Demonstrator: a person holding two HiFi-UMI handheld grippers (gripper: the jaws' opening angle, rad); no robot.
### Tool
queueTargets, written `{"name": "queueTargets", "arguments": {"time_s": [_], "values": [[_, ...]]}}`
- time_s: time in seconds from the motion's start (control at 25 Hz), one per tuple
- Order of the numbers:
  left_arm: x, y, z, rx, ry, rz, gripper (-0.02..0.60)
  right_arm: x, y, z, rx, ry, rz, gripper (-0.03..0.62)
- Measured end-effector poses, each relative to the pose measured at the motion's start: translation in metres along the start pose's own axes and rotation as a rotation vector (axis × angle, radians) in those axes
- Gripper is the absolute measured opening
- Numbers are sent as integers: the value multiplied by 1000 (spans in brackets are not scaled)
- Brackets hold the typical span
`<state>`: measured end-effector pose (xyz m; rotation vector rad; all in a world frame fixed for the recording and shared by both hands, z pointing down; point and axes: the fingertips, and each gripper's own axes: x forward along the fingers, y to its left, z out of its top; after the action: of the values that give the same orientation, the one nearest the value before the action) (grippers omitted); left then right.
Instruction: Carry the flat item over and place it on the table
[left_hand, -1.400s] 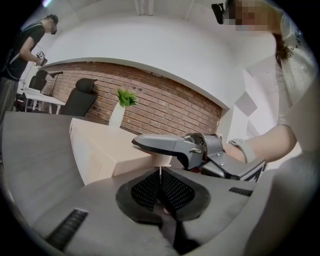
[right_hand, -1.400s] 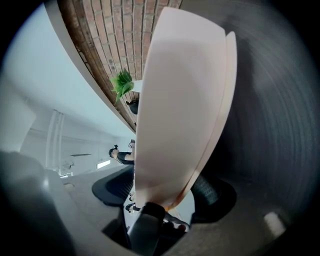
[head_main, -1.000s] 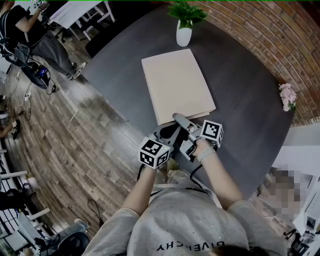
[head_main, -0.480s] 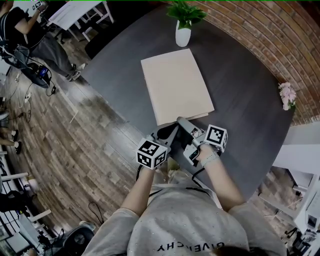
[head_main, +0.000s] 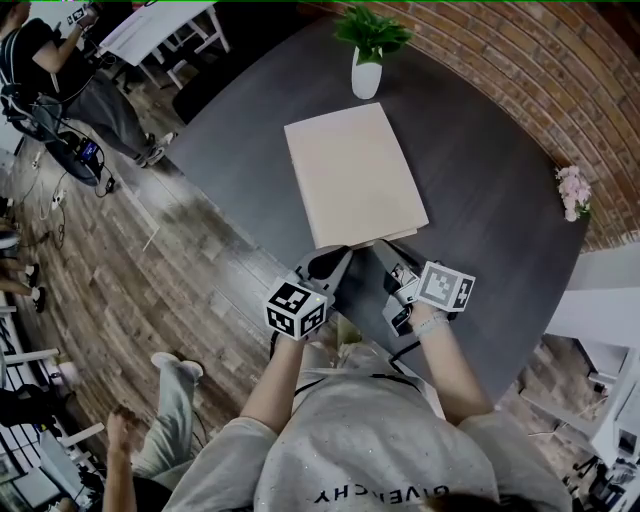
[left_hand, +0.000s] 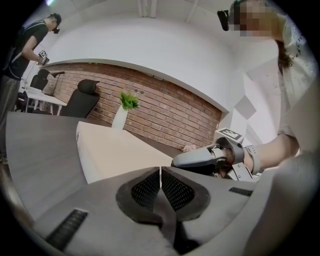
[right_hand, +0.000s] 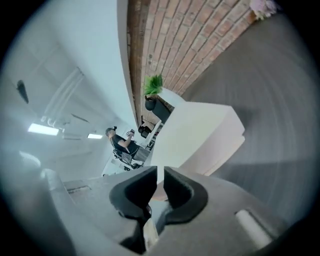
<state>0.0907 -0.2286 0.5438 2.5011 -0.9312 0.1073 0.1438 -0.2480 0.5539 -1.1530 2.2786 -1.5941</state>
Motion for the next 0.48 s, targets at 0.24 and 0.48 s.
{"name": "queueTargets", "arguments": {"time_s": [0.24,0.48], "values": [[-7,9,17,7,-43,23,8,-6,16,21,-282,-28,-21,-2],[-20,27,36,19,-81,82,8,-11,39,41,-539,-89,-36,-3]]}}
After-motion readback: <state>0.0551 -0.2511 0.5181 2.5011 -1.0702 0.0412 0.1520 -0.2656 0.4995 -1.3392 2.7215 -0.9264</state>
